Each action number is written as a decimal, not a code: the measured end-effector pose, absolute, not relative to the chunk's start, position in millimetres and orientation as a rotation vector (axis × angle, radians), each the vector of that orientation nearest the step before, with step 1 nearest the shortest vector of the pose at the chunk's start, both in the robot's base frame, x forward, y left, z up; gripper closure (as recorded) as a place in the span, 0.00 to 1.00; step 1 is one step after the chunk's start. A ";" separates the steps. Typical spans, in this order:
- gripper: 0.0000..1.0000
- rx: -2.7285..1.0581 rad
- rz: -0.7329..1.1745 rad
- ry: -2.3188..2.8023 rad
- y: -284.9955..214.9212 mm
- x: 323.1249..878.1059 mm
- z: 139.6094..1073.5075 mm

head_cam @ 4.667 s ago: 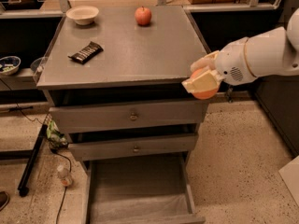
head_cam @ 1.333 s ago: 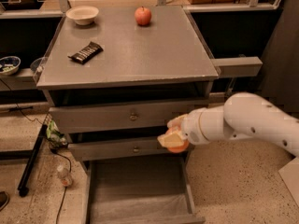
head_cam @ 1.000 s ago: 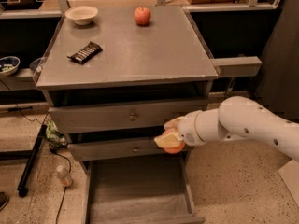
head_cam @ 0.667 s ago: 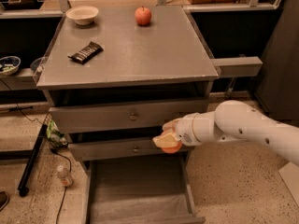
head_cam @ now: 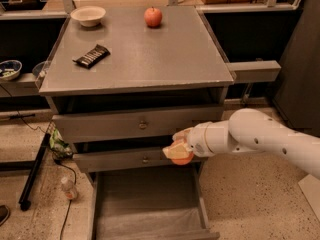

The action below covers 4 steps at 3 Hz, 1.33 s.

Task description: Place orange into bottom drawer

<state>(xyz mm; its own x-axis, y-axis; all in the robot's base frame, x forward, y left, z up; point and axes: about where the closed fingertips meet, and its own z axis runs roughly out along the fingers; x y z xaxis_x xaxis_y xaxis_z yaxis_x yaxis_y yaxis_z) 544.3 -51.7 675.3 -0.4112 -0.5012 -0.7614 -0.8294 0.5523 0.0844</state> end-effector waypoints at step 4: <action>1.00 -0.878 0.675 2.102 -37.1 558.7 608.1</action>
Offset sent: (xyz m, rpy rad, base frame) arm 0.0382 -0.0016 -0.0349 0.0923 -0.0519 -0.0956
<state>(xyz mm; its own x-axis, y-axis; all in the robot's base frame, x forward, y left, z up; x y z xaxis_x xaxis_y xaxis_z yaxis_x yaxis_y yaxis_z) 558.7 -37.1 608.1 -0.4861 -0.3654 -0.7939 -0.7593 0.6263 0.1766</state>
